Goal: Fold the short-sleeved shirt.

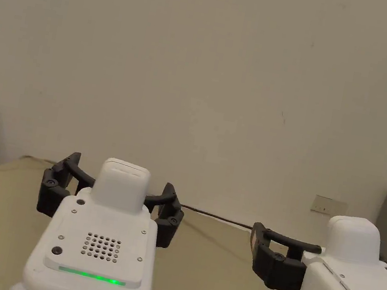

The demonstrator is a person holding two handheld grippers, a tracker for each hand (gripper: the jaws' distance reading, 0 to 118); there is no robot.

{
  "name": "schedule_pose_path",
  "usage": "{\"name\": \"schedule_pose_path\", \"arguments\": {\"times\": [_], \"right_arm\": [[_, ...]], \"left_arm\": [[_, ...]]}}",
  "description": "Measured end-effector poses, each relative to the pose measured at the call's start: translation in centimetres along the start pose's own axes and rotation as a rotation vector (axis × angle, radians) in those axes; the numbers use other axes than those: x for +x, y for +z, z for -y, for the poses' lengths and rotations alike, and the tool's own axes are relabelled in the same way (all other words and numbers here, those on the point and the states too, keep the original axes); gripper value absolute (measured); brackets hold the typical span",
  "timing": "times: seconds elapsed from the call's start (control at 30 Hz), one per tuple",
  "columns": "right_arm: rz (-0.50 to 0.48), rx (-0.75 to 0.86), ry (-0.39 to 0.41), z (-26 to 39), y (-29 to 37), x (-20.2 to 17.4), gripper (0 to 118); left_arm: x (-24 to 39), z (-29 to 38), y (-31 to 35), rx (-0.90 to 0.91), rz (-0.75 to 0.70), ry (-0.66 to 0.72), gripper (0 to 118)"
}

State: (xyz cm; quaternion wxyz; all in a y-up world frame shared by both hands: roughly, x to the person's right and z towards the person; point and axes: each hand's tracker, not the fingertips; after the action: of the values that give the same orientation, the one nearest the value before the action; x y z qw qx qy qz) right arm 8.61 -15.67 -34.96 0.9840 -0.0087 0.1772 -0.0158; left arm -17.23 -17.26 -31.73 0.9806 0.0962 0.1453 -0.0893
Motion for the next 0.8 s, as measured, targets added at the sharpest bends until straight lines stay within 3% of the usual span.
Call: {"name": "schedule_pose_path", "arguments": {"times": [0.1,0.17,0.2,0.23,0.27,0.3,0.33,0.37,0.43,0.57,0.67,0.8], "right_arm": [[0.106,0.060,0.052,2.9,1.8,-0.3,118],[0.169,0.081,0.085,3.4,2.8,-0.7,118],[0.185,0.084,0.070,3.3,3.0,-0.7,118],[0.173,0.080,0.065,3.2,3.1,-0.6,118],[0.178,0.070,0.065,2.9,3.1,-0.4,117],[0.195,0.021,0.078,2.5,3.1,-0.6,98],[0.190,0.033,0.082,2.5,3.4,-0.5,45],[0.193,0.052,0.084,2.7,3.8,-0.4,3],[0.245,0.078,0.080,3.3,4.1,-0.2,3],[0.220,0.035,0.074,4.2,4.8,0.6,3],[0.225,0.040,0.090,4.3,4.6,0.5,3],[0.150,0.041,0.059,3.6,2.1,-1.9,3]], "left_arm": [[0.3,2.2,-0.3,-0.244,-0.044,-0.023,118],[0.1,3.2,-0.4,-0.282,-0.055,0.027,114],[0.0,3.5,-0.2,-0.247,-0.053,0.037,99],[0.1,3.6,0.2,-0.223,-0.027,0.069,67],[0.3,3.6,0.2,-0.229,-0.007,0.082,3],[0.4,3.6,0.0,-0.256,0.025,0.092,0],[0.3,3.6,-0.2,-0.276,0.085,0.122,0],[0.4,3.5,-0.2,-0.296,0.143,0.159,0],[0.7,3.5,-0.6,-0.317,0.139,0.159,0],[1.9,3.6,-0.1,-0.203,0.126,0.056,0],[1.5,3.2,0.0,-0.229,0.163,0.124,0],[-2.2,2.6,-0.8,-0.326,0.114,0.125,0]]}}
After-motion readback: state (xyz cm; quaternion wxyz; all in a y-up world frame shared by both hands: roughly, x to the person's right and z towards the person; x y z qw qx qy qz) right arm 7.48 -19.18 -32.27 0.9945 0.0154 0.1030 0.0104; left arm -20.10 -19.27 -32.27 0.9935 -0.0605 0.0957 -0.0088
